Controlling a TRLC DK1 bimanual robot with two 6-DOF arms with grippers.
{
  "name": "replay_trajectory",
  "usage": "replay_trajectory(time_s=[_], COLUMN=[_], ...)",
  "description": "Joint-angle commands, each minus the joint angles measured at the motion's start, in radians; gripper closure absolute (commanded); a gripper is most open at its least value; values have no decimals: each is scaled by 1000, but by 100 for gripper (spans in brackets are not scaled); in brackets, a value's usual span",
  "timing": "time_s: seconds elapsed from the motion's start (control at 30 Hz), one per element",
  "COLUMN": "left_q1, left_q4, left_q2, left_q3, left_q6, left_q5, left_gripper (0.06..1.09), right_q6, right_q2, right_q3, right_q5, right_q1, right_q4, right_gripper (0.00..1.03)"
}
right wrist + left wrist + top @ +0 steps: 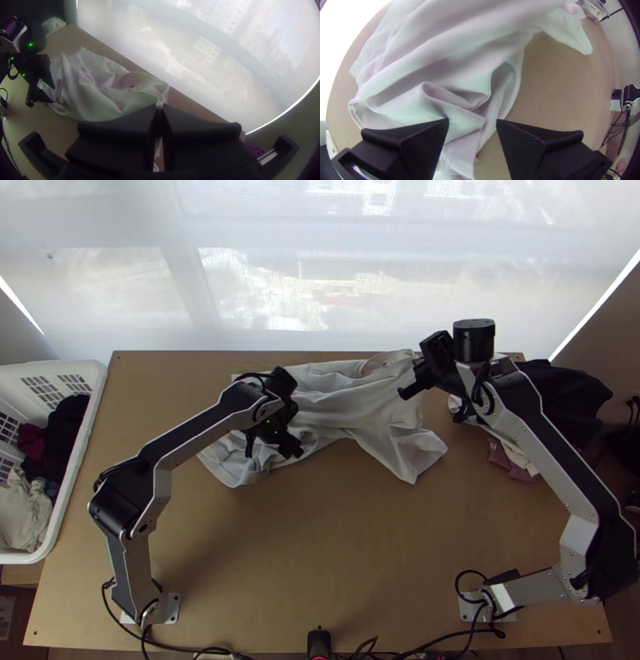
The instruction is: Fold the t-shirt
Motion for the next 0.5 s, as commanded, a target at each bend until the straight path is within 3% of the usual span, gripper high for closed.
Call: replay_trajectory(time_s=[0.0, 0.1, 0.23, 0.47], left_q1=[11, 37, 60, 78], left_q4=[14, 22, 28, 26], left_q2=[31, 29, 17, -29], left_q3=[0, -1, -6, -12], left_q6=[0, 0, 2, 8], left_q5=[-5, -5, -5, -5], left_gripper=[70, 90, 103, 105], right_q6=[0, 2, 3, 3], right_q2=[-10, -16, -23, -29], right_q3=[-4, -11, -18, -18], right_q5=[0, 0, 0, 0], right_q1=[-10, -13, -13, -14], right_q4=[1, -1, 1, -1], right_gripper=[100, 100, 100, 100])
